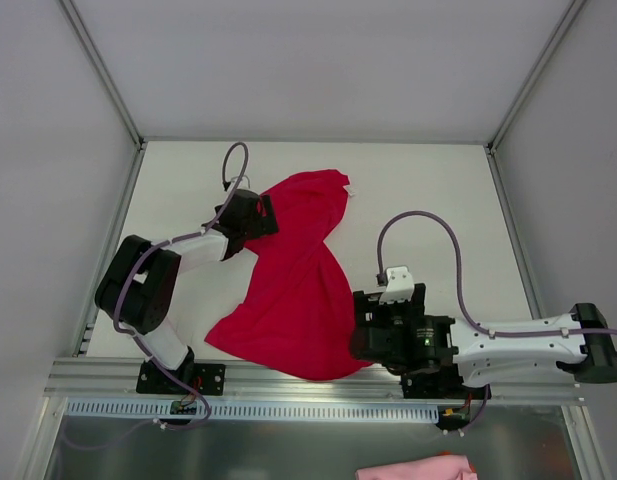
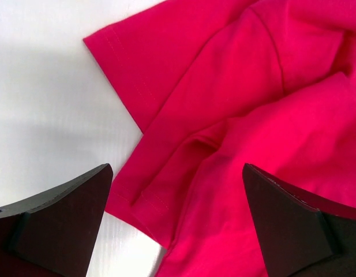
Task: Fold and stack the t-shirts
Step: Flatten out the tshirt
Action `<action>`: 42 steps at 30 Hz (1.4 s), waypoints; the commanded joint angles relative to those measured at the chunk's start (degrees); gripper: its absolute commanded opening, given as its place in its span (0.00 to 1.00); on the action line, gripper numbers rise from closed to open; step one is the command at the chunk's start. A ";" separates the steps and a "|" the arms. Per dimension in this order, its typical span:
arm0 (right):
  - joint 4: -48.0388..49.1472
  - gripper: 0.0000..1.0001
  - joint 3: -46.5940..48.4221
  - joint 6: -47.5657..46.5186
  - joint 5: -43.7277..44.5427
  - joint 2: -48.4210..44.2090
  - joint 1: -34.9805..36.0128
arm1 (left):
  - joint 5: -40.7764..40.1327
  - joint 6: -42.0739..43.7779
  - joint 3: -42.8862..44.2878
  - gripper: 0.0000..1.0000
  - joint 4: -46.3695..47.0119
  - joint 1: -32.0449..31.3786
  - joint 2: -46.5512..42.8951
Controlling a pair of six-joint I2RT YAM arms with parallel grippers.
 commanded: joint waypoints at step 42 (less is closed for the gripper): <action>-5.97 1.00 1.56 7.78 4.03 6.86 -1.19 | 6.24 -6.93 -13.92 0.00 12.20 2.56 -7.47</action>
